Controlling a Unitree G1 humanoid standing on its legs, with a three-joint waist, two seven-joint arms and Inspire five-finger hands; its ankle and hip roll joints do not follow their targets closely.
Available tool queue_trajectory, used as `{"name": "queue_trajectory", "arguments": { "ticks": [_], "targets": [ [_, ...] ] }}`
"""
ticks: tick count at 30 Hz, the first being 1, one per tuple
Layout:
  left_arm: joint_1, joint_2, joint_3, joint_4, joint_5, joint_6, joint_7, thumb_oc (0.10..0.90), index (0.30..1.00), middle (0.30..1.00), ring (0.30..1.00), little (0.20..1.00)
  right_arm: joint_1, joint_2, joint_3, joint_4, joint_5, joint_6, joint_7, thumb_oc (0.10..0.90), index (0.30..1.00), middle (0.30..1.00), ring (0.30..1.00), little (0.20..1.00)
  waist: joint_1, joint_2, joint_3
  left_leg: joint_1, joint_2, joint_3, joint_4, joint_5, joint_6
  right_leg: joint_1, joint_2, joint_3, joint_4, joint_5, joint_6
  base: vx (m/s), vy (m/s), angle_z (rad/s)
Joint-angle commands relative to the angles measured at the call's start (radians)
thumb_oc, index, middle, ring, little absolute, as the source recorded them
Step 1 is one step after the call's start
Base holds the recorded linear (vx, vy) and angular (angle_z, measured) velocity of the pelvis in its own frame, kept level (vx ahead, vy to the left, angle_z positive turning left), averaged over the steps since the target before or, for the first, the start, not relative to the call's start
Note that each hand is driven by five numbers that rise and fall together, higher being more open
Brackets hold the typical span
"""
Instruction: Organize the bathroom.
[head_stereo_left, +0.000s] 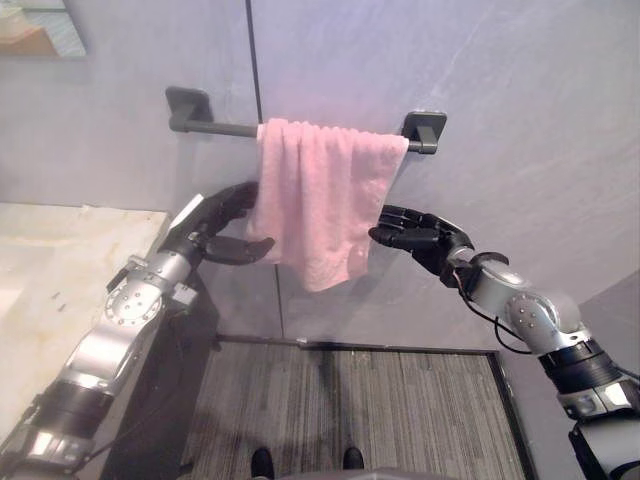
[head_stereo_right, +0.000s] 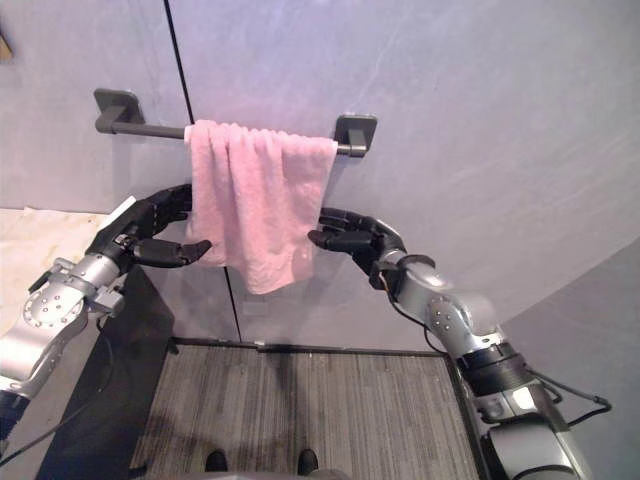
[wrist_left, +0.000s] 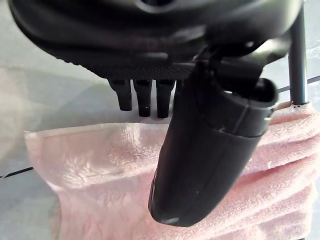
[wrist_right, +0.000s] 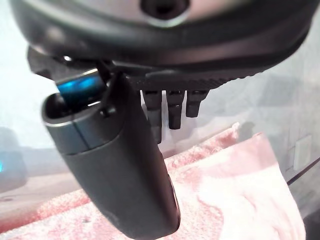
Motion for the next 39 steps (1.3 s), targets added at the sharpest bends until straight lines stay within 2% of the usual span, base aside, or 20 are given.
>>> {"name": "queue_trajectory", "arguments": {
  "ticks": [1,12,19,22,27,31,39],
  "targets": [
    [-0.125,0.020,0.039,-0.011,-0.008,-0.092,0.002,0.800,0.900,0.900,0.900,0.900,-0.238,-0.065,-0.163,-0.057,0.076,-0.170,-0.029,0.800,0.900,0.900,0.900,0.900,0.014,0.031,-0.127,0.052,0.109,0.053,0.002,-0.029,-0.039,-0.049,-0.012,0.034,0.003,-0.022,0.071,0.00,0.000,0.00],
    [-0.130,0.029,0.051,0.006,0.004,-0.083,0.002,0.800,0.900,0.900,0.900,0.900,-0.216,-0.106,-0.237,-0.048,0.140,-0.172,-0.050,0.800,0.900,0.900,0.900,0.900,0.002,0.026,-0.131,0.049,0.116,0.066,0.002,-0.028,-0.041,-0.056,-0.007,0.048,0.003,-0.019,0.072,0.00,0.000,0.00],
    [-0.141,0.027,0.043,0.007,-0.010,-0.070,-0.002,0.800,0.900,0.900,0.900,0.900,-0.209,-0.087,-0.212,-0.064,0.254,-0.105,0.017,0.800,0.900,0.900,0.900,0.900,0.000,0.024,-0.132,0.051,0.117,0.066,0.002,-0.027,-0.041,-0.055,-0.007,0.048,0.003,-0.020,0.071,0.00,0.000,0.00],
    [-0.155,0.022,0.034,0.005,-0.013,-0.066,0.003,0.800,0.900,0.900,0.900,0.900,-0.181,-0.052,-0.174,-0.080,0.298,-0.062,0.089,0.800,0.900,0.900,0.900,0.900,0.000,0.022,-0.133,0.052,0.119,0.069,0.002,-0.025,-0.041,-0.054,-0.007,0.045,0.003,-0.019,0.071,0.00,0.000,0.00],
    [-0.169,0.018,0.021,0.008,-0.005,-0.065,0.010,0.800,0.900,0.900,0.900,0.900,-0.154,-0.039,-0.152,-0.088,0.261,-0.049,0.160,0.800,0.900,0.900,0.900,0.900,-0.005,0.019,-0.132,0.053,0.120,0.073,0.002,-0.023,-0.040,-0.054,-0.007,0.044,0.003,-0.018,0.071,0.00,0.000,0.00],
    [-0.182,0.028,0.013,0.027,-0.013,-0.073,0.020,0.800,0.900,0.900,0.900,0.900,-0.136,-0.063,-0.165,-0.080,0.235,-0.050,0.205,0.800,0.900,0.900,0.900,0.900,-0.013,0.015,-0.131,0.052,0.120,0.078,0.002,-0.025,-0.041,-0.057,-0.007,0.044,0.003,-0.016,0.073,-0.01,-0.001,0.00],
    [-0.172,0.026,0.027,0.034,-0.022,-0.077,0.041,0.800,0.900,0.900,0.900,0.900,-0.091,-0.109,-0.185,-0.075,0.192,0.001,0.319,0.800,0.900,0.900,0.900,0.900,-0.027,0.009,-0.133,0.052,0.121,0.087,0.002,-0.024,-0.040,-0.062,-0.003,0.056,0.003,-0.012,0.074,0.00,-0.001,0.00]
  ]
}}
